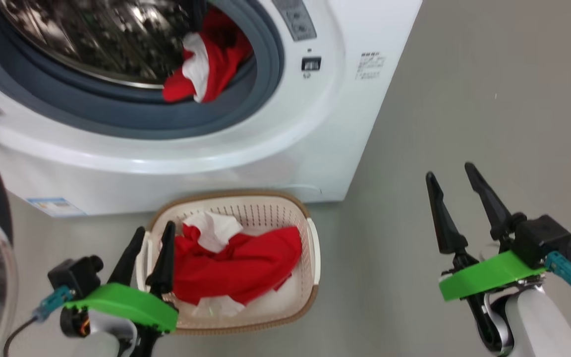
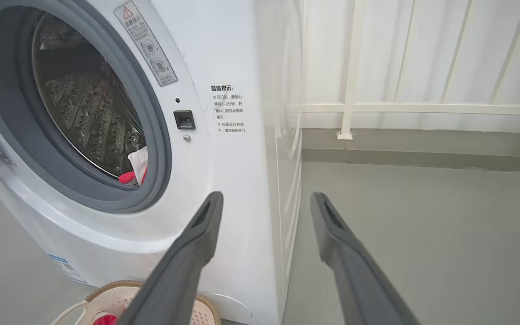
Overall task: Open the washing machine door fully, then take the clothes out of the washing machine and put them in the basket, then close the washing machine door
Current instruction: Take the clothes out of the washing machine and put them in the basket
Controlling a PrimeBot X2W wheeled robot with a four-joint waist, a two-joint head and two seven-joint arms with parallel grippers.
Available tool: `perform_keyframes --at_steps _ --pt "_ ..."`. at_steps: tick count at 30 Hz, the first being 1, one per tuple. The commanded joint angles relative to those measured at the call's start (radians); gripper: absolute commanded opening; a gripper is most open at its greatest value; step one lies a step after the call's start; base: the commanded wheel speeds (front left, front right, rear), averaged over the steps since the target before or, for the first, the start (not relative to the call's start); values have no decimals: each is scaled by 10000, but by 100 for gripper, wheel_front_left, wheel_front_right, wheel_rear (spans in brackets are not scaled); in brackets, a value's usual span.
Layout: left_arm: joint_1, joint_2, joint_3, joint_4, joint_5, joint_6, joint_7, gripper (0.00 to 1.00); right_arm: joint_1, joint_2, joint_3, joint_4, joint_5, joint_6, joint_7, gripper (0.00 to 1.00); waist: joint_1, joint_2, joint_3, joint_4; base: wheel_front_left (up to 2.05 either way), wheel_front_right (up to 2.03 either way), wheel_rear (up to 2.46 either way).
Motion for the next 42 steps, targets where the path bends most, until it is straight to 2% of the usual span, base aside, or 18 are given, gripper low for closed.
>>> perform_keyframes --at_steps 1,3,11,20,28,42 --pt "294 309 478 -492 295 -55 -120 100 149 30 173 -182 -44 75 -63 100 0 0 -887 162 0 0 0" --pt "677 370 682 -999 897 -24 -121 100 313 30 152 -154 -23 75 -63 100 0 0 -1147 140 0 0 0" --pt "2240 -106 2039 -3299 1992 -41 -121 100 963 30 -2 -283 -26 75 -63 100 0 0 -1987 -9 0 0 0" --pt "3508 -184 2309 -5261 2554 -53 -121 100 1574 30 -357 -955 -165 75 -63 100 0 0 -2480 -72 0 0 0" --pt "4060 -79 2434 -5897 2549 -54 -122 100 1932 30 -481 -1328 -235 75 -63 100 0 0 -2574 -113 0 0 0" --pt "4121 -146 2479 -5876 2696 -55 -122 100 1974 30 -433 -1331 -223 75 -63 100 0 0 -2588 -167 0 0 0"
